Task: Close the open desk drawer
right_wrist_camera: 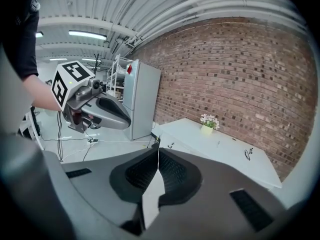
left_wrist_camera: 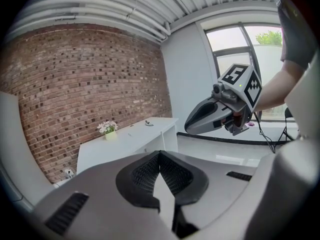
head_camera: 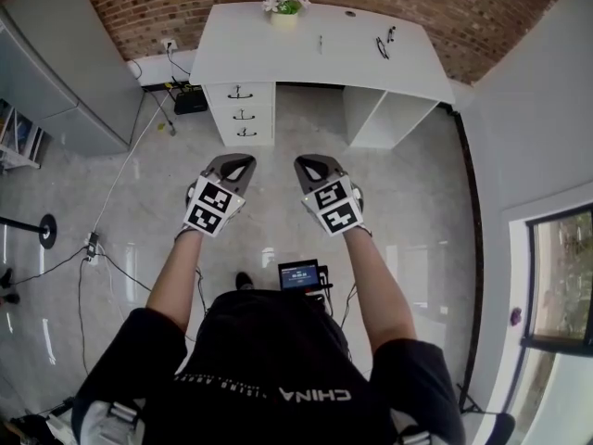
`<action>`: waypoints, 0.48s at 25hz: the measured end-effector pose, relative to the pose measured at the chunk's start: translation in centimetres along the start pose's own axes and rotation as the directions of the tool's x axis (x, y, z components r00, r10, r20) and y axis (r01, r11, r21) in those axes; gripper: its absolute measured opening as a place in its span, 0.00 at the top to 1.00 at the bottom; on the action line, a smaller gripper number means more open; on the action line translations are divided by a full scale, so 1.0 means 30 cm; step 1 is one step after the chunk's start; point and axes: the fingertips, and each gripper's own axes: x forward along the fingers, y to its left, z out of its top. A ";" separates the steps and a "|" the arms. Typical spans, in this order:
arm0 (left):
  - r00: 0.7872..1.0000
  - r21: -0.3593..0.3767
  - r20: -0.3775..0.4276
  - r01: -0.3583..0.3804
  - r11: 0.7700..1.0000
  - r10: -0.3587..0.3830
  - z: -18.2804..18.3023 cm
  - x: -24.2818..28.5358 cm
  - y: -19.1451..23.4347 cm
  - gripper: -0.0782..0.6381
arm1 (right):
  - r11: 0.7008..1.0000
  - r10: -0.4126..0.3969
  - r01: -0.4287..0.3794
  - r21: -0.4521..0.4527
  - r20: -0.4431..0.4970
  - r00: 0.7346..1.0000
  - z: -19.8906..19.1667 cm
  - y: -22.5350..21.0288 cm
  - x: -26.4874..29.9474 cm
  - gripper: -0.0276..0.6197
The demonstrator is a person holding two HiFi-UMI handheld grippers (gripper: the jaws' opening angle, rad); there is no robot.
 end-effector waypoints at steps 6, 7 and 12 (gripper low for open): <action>1.000 0.017 0.011 -0.016 1.000 0.016 0.063 0.044 -0.004 0.87 | 1.000 0.008 -0.007 -0.031 0.034 0.999 0.038 -0.063 0.002 0.93; 1.000 0.015 0.016 -0.021 1.000 0.021 0.072 0.049 0.002 0.87 | 0.999 0.008 -0.007 -0.036 0.038 0.999 0.046 -0.071 0.003 0.93; 0.999 -0.034 0.042 -0.029 0.999 0.031 0.098 0.061 0.015 0.87 | 0.998 0.008 -0.004 -0.059 0.054 0.999 0.078 -0.095 0.002 0.93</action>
